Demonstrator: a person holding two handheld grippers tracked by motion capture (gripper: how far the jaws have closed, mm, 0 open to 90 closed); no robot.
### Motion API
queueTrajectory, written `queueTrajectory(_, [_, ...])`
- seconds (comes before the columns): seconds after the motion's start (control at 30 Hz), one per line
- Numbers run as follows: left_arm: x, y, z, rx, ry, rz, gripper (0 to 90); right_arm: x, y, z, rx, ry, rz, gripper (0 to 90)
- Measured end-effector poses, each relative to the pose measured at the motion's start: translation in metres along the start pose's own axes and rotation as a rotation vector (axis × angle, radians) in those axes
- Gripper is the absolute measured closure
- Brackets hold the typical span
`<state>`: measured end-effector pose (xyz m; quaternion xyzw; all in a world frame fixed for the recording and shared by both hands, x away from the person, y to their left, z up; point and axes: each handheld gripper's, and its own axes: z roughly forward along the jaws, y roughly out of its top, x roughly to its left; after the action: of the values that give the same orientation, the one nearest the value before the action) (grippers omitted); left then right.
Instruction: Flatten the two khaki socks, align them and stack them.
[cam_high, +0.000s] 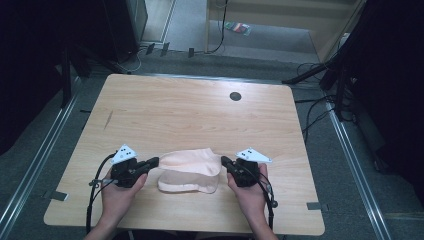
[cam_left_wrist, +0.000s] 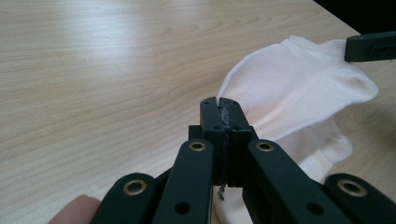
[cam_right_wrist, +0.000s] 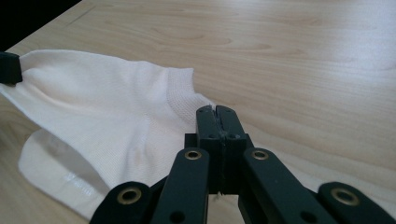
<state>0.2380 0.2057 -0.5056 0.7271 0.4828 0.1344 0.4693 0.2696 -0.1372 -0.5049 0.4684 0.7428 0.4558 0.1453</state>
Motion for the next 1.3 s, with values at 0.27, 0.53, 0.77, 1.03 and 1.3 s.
queueTrajectory(0.27, [-0.007, -0.017, -0.006, 0.034, -0.007, 0.007, 90.0, 0.006, -0.015, -0.012, 0.015, 0.009, -0.011, 90.0])
queueTrajectory(0.53, [-0.003, -0.031, -0.006, 0.061, 0.022, 0.017, 90.0, 0.007, -0.026, -0.007, 0.021, -0.005, -0.015, 90.0])
queueTrajectory(0.77, [-0.007, -0.038, -0.002, 0.068, 0.029, 0.031, 90.0, 0.011, -0.031, -0.003, 0.022, 0.007, -0.029, 90.0])
queueTrajectory(1.03, [-0.006, -0.039, -0.004, 0.068, 0.02, 0.044, 90.0, 0.013, -0.033, 0.0, 0.025, 0.021, -0.029, 90.0])
queueTrajectory(1.3, [-0.01, -0.043, 0.004, 0.11, 0.019, 0.079, 90.0, 0.012, -0.035, 0.004, 0.047, 0.022, -0.02, 90.0])
